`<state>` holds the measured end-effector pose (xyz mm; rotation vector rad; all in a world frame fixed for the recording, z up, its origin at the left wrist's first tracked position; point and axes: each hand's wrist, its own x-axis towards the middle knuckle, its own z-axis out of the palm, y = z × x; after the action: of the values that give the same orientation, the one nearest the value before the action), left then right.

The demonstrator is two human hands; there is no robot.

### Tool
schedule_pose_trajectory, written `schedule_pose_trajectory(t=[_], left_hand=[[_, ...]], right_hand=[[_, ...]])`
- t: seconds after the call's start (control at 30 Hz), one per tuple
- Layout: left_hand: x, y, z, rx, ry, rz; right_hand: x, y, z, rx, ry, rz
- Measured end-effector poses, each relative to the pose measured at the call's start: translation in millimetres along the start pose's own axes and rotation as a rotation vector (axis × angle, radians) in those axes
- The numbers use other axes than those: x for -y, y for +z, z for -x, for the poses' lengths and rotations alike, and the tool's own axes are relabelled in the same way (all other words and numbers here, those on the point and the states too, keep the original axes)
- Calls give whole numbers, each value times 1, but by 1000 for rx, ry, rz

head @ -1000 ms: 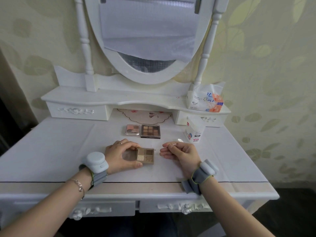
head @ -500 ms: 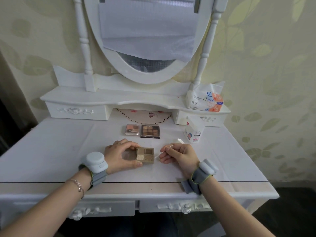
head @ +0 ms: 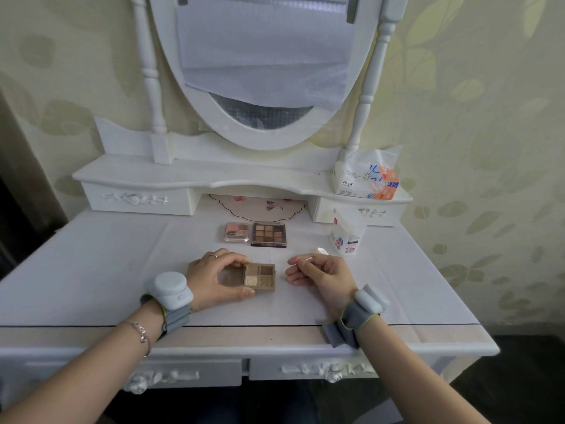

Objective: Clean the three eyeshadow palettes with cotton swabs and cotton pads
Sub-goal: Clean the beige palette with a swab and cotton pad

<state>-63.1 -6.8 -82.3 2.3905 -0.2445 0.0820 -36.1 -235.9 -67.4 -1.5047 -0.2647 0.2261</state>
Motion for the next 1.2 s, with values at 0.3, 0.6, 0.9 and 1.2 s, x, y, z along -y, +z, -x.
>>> schedule_pose_trajectory(t=[0.3,0.6,0.9,1.2], left_hand=[[2,0,0,-2,7,-1],[2,0,-1,1,0,5],[4,1,-1,2,4,9],[3,1,-2,-3,3,21]], right_hand=[[4,-1,3,70,36,-5],[0,-1,1,53,13,-15],[0,-1,1,64,21,-2],[-4,-1,-2,38,-5,-21]])
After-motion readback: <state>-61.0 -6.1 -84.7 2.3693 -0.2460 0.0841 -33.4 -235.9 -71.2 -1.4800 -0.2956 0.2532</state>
